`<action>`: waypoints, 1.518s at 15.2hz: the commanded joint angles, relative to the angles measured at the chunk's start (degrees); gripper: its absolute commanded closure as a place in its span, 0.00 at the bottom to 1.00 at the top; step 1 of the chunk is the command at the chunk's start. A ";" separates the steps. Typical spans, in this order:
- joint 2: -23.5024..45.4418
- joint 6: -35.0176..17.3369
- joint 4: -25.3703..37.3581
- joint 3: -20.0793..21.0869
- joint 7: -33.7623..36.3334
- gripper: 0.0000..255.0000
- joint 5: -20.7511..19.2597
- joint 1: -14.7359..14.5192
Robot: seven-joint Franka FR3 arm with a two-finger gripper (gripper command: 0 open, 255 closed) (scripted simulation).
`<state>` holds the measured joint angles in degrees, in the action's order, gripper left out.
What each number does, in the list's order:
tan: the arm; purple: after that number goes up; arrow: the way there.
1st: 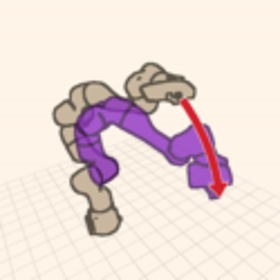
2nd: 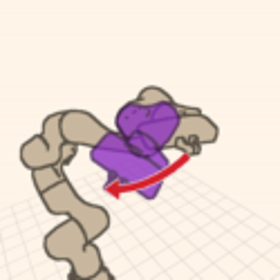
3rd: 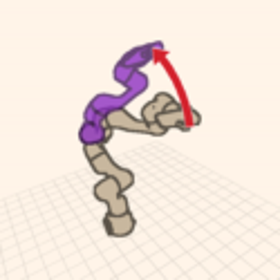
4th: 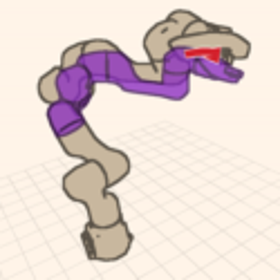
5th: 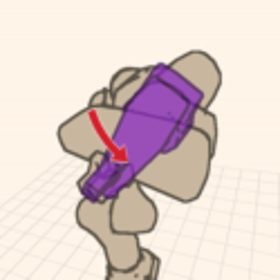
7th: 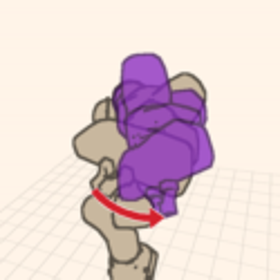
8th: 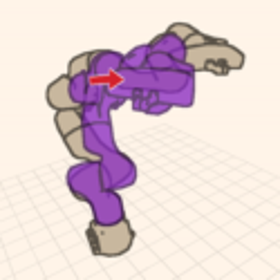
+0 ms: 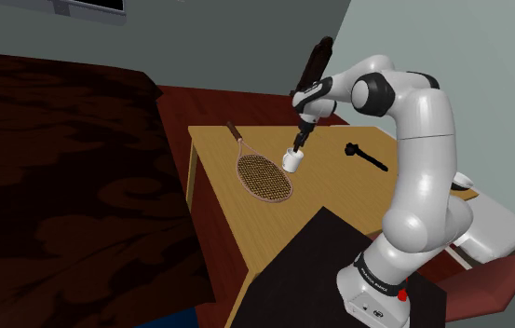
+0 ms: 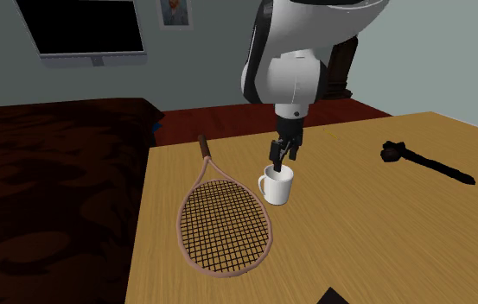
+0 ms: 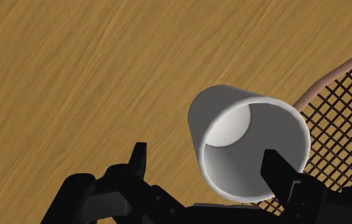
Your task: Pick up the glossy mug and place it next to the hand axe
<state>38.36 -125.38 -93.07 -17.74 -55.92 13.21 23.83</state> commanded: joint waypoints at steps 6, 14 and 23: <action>3.09 -3.32 -0.27 0.80 -0.58 0.00 0.99 0.50; 3.09 -3.31 -0.27 0.80 -0.58 1.00 0.99 0.50; 3.10 -3.32 -0.26 0.80 -0.58 1.00 0.99 0.50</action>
<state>41.45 -128.70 -93.34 -16.95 -56.49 14.20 24.33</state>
